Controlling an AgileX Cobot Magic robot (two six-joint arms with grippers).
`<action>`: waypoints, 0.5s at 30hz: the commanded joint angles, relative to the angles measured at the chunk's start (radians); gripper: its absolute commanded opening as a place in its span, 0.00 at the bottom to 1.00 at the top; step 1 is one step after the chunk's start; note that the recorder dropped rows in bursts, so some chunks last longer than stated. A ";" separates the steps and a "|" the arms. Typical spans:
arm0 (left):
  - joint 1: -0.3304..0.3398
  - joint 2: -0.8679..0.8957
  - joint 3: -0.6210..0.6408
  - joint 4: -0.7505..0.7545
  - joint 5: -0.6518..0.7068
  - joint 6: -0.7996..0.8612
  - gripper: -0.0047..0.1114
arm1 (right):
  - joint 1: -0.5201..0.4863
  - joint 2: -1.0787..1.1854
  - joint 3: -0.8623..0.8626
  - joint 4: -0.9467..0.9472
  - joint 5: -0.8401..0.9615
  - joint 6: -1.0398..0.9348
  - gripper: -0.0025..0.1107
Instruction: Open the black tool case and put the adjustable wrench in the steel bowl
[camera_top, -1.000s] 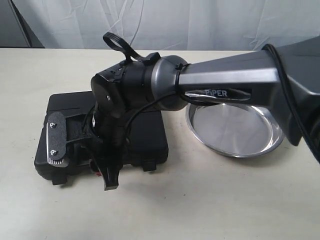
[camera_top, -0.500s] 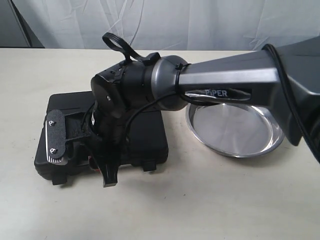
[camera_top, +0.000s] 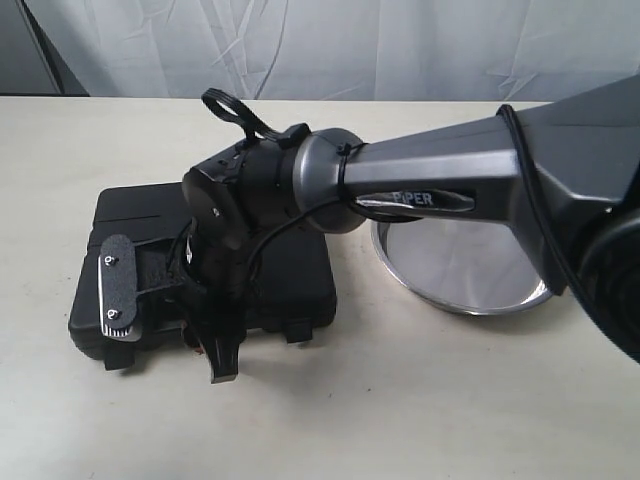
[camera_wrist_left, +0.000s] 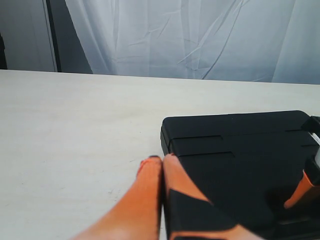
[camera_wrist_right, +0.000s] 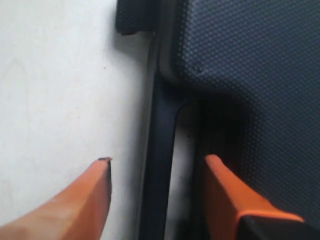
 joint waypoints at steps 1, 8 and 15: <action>-0.007 -0.005 -0.001 0.007 -0.013 -0.005 0.04 | 0.001 0.007 -0.005 0.003 -0.011 0.000 0.49; -0.007 -0.005 -0.001 0.007 -0.013 -0.005 0.04 | 0.001 0.007 -0.005 0.003 -0.015 0.000 0.19; -0.007 -0.005 -0.001 0.007 -0.013 -0.005 0.04 | 0.001 0.007 -0.005 0.003 -0.015 0.000 0.01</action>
